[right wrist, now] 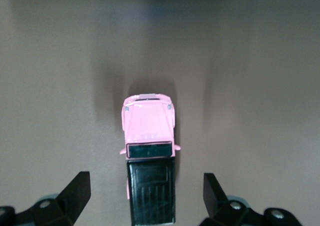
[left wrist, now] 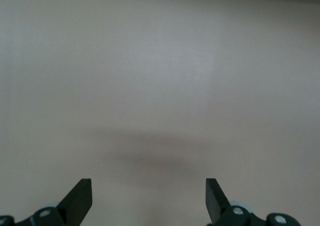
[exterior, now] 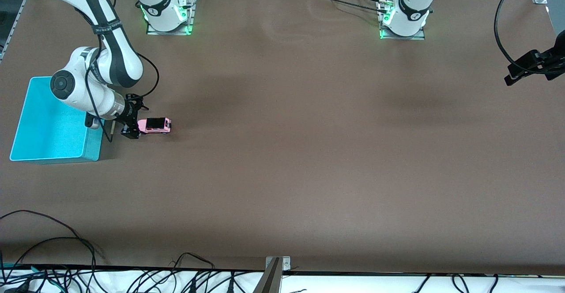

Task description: Wind and store pink jeep toy

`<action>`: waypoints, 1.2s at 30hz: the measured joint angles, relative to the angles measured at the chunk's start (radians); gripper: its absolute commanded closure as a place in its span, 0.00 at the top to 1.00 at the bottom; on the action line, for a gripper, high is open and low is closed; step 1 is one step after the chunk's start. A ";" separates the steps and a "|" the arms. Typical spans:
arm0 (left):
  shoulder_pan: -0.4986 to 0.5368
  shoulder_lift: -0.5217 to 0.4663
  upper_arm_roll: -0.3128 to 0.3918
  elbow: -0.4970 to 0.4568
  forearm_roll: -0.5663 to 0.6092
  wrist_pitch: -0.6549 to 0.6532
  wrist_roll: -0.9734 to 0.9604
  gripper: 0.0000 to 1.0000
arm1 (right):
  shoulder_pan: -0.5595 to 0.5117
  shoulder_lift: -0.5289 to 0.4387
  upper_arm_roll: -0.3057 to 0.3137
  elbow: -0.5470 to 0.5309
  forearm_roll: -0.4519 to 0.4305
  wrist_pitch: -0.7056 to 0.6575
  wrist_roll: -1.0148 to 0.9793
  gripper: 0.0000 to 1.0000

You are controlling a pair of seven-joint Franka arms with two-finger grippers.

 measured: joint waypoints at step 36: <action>0.027 -0.015 -0.012 -0.023 0.000 -0.001 0.114 1.00 | 0.026 0.081 0.033 -0.035 0.022 0.189 0.072 0.12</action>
